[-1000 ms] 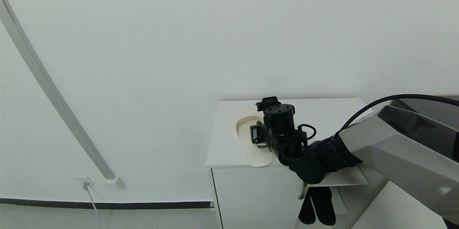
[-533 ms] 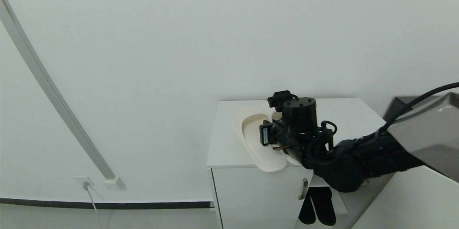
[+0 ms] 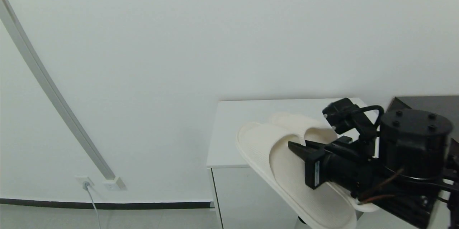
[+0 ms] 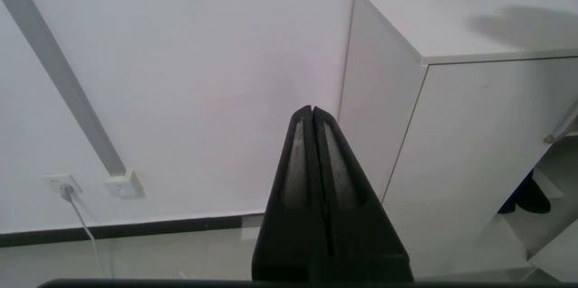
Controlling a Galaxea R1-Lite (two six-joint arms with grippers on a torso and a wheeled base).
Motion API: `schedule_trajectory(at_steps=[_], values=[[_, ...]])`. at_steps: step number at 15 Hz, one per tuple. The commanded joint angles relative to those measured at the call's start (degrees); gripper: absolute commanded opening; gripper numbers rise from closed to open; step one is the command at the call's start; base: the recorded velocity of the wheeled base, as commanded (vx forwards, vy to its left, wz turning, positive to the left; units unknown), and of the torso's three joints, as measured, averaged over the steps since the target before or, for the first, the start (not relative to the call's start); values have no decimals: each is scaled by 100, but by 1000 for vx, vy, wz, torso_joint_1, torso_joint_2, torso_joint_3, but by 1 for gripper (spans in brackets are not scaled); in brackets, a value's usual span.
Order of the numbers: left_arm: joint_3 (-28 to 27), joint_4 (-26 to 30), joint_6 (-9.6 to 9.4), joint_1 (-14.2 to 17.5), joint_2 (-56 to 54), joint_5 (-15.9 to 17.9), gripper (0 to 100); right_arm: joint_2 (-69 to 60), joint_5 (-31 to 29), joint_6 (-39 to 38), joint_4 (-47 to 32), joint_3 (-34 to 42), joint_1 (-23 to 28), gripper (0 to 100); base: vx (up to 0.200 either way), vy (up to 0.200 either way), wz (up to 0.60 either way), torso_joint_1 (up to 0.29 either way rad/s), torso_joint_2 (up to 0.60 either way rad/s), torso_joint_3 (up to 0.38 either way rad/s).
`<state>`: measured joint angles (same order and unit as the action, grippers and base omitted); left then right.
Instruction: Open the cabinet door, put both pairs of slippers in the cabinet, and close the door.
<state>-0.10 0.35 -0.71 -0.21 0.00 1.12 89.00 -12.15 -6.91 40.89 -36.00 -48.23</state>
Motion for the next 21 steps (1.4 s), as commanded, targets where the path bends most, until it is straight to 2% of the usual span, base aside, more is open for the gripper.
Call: schedule_trajectory(at_steps=[1,10,19,21], values=[[1,0,0,3,0,2,0,-700,345,-3,7,453,-73,0,0,0,0,0,0,0],[1,0,9,3,9,2,0,-261,600,-21,51,392,217,0,0,0,0,0,0,0],[1,0,18,3,0,2,0,-23,600,-3,77,374,252,0,-200,0,0,1,3,6],[1,0,-17,3,0,-7,0,-23,600,-12,77,374,252,0,0,0,0,0,0,0]])
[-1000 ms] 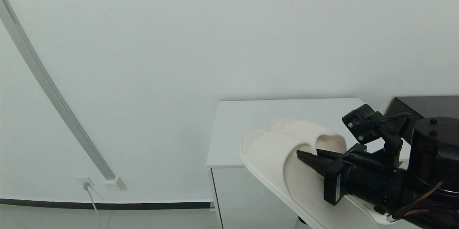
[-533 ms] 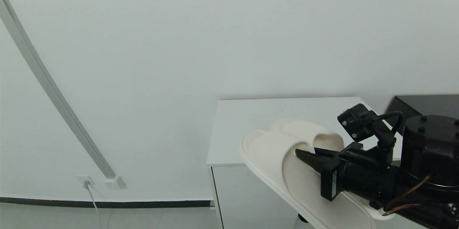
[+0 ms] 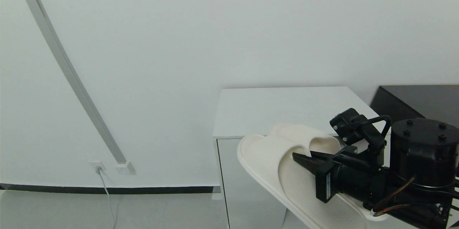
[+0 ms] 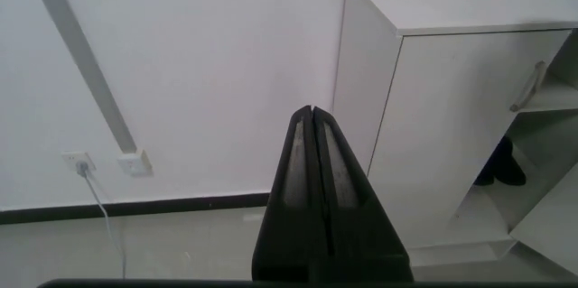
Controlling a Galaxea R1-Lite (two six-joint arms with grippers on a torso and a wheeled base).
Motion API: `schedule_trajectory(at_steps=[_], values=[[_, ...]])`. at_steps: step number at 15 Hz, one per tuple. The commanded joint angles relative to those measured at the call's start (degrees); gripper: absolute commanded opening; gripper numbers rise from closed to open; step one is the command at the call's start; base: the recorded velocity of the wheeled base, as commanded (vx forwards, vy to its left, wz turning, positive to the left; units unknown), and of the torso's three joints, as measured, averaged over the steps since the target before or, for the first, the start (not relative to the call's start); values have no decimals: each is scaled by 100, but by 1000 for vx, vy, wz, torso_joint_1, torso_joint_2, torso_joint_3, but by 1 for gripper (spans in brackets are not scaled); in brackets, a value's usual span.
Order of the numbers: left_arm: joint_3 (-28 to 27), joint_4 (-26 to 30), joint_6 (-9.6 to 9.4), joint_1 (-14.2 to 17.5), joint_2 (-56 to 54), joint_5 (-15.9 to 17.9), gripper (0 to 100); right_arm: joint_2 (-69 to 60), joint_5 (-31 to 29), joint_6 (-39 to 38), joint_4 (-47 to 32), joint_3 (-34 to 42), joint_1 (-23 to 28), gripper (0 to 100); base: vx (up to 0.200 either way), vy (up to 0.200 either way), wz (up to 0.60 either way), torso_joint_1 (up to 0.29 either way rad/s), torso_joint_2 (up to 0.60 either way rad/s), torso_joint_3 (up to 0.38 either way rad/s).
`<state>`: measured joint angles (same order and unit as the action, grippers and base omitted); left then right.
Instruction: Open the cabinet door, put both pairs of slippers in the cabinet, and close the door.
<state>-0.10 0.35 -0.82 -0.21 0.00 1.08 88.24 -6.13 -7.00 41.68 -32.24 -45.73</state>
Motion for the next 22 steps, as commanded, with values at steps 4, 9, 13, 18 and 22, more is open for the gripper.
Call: schedule_trajectory(at_steps=[4,9,13,18,22], values=[[1,0,29,3,0,-3,0,62,-2,5,-2,-1,2,0,0,0,0,0,0,0],[1,0,20,3,9,6,0,53,-11,5,-2,25,2,0,0,0,0,0,0,0],[1,0,11,3,0,6,0,53,-11,5,-2,25,2,0,0,-50,0,-1,2,1],[1,0,20,3,0,6,0,62,-11,5,-2,16,2,0,0,-200,0,1,3,0],[1,0,20,3,0,6,0,62,-11,14,-2,34,2,0,0,-200,0,2,2,1]])
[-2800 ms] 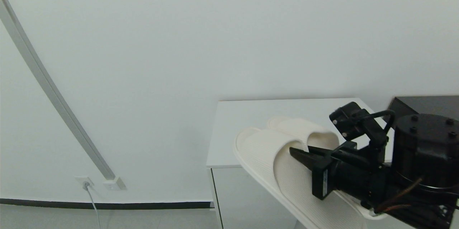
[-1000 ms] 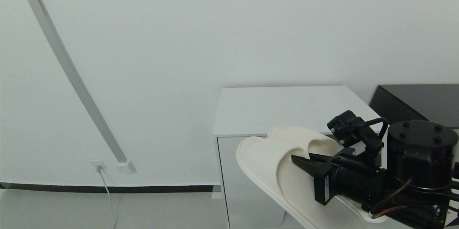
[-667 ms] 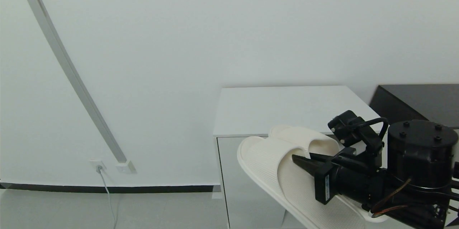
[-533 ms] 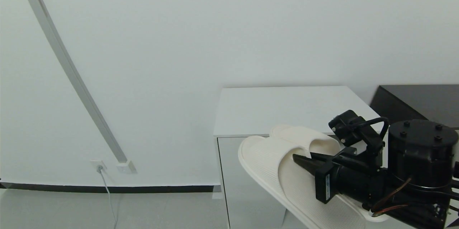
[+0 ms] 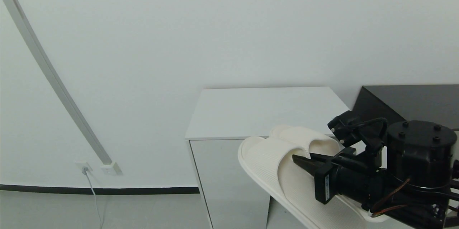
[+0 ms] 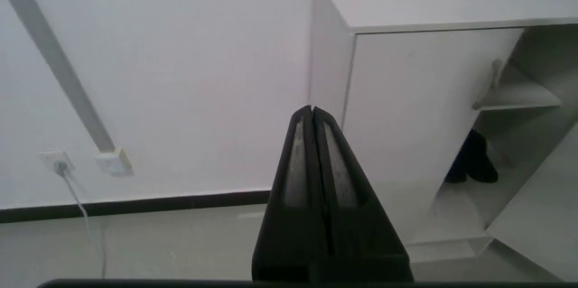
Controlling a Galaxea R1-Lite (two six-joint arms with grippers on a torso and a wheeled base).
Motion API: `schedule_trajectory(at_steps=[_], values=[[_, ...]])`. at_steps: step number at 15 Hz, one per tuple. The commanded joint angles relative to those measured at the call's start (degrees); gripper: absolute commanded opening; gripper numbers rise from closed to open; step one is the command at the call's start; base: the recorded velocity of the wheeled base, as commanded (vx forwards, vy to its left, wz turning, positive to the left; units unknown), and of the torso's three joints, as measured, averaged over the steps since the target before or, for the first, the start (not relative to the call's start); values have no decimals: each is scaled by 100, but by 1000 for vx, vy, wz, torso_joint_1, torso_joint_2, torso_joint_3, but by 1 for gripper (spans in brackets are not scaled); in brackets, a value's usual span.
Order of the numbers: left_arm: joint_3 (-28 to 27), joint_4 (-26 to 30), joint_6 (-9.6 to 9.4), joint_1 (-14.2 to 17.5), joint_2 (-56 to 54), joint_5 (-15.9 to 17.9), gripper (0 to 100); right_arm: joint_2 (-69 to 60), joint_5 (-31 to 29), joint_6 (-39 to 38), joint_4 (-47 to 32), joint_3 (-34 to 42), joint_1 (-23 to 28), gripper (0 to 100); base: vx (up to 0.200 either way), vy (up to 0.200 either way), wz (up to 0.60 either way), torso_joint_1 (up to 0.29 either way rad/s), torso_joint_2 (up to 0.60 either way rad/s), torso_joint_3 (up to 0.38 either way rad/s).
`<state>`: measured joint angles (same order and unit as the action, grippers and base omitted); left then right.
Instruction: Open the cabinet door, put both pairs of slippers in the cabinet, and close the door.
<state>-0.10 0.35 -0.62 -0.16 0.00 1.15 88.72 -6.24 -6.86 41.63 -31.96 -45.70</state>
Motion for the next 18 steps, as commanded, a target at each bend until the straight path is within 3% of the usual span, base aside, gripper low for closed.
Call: schedule_trajectory(at_steps=[1,11,18], values=[[1,0,1,-2,9,0,0,13,0,-8,3,-3,0,0,0,-200,0,-2,-2,2],[1,0,1,-2,0,0,0,22,9,-8,3,32,0,0,0,-200,0,4,3,4],[1,0,1,-2,0,0,0,57,-9,1,3,59,0,0,0,0,0,0,0,0]])
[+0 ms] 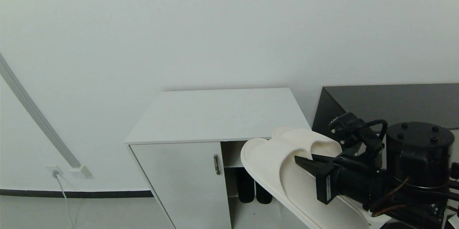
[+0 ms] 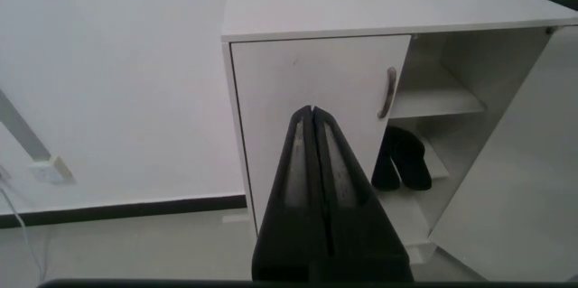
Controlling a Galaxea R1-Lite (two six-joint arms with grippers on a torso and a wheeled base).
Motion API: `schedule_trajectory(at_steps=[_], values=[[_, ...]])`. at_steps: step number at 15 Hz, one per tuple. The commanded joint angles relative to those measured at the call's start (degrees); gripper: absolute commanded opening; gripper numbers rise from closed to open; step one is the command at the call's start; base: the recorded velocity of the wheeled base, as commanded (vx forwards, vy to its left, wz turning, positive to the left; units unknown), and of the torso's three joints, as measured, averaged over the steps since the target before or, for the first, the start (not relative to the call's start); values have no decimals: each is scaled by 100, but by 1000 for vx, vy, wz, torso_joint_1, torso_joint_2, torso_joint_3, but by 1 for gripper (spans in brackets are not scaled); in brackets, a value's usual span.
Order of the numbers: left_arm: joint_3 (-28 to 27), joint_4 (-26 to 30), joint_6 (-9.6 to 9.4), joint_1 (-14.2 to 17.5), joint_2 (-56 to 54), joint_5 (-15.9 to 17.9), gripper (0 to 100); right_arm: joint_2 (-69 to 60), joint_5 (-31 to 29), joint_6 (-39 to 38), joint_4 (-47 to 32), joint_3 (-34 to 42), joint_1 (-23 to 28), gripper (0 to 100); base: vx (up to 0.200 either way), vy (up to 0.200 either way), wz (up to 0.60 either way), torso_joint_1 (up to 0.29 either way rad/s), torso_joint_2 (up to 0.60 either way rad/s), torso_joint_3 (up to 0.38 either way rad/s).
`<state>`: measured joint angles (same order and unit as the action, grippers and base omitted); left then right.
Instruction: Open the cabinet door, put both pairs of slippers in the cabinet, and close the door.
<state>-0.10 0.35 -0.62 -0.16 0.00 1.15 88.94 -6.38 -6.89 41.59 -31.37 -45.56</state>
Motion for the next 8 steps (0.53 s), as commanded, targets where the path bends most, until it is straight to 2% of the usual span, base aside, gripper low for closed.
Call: schedule_trajectory(at_steps=[1,8], values=[[1,0,1,-2,0,0,0,35,5,3,7,8,-15,0,0,0,0,0,0,0],[1,0,9,-2,0,0,0,88,-4,74,358,148,-15,0,0,0,0,0,0,0]])
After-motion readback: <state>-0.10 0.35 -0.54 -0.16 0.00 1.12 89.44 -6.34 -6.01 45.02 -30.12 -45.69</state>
